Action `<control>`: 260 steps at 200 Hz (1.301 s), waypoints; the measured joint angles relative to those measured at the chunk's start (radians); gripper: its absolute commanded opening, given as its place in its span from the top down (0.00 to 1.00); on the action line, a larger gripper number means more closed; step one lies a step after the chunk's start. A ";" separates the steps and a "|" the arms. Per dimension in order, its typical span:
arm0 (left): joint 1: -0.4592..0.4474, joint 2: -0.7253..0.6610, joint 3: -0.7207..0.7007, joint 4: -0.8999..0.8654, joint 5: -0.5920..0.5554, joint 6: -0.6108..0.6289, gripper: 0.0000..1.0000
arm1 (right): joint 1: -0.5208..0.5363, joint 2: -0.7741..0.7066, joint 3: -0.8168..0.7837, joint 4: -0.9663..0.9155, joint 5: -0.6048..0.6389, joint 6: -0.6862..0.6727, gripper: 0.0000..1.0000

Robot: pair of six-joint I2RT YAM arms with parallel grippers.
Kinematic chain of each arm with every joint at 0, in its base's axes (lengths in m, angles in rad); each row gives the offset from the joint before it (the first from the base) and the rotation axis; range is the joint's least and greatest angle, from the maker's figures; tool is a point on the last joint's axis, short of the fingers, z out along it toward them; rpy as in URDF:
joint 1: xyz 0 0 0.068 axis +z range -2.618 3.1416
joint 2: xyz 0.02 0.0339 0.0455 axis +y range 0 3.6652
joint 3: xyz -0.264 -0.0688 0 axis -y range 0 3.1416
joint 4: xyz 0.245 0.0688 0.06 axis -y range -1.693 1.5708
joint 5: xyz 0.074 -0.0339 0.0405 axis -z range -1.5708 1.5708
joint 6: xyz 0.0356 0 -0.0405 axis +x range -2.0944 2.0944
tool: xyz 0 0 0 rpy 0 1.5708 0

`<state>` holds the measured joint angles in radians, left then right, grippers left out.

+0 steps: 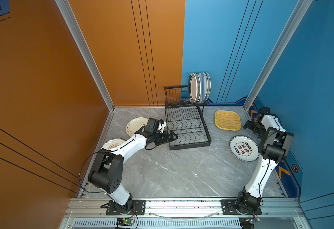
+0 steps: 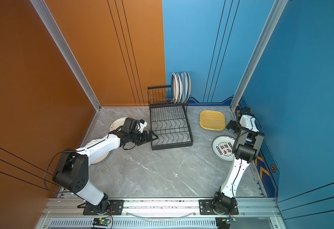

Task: Load plates into a dish rack
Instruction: Move the plate to the bottom-center of the table.

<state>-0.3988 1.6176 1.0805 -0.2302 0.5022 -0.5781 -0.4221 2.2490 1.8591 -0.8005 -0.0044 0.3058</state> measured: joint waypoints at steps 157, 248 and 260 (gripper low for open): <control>-0.002 0.006 0.000 0.046 0.011 -0.006 0.02 | 0.012 -0.006 -0.057 -0.131 -0.115 -0.034 0.00; 0.015 0.006 -0.086 0.125 0.049 -0.007 0.02 | 0.145 -0.251 -0.377 -0.116 -0.188 -0.035 0.00; 0.020 0.006 -0.103 0.130 0.054 -0.007 0.02 | 0.168 -0.288 -0.436 -0.109 -0.198 -0.031 0.00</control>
<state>-0.3786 1.6234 0.9775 -0.1005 0.5560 -0.5854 -0.2543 1.9606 1.4235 -0.9092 -0.2020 0.2745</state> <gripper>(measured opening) 0.981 0.999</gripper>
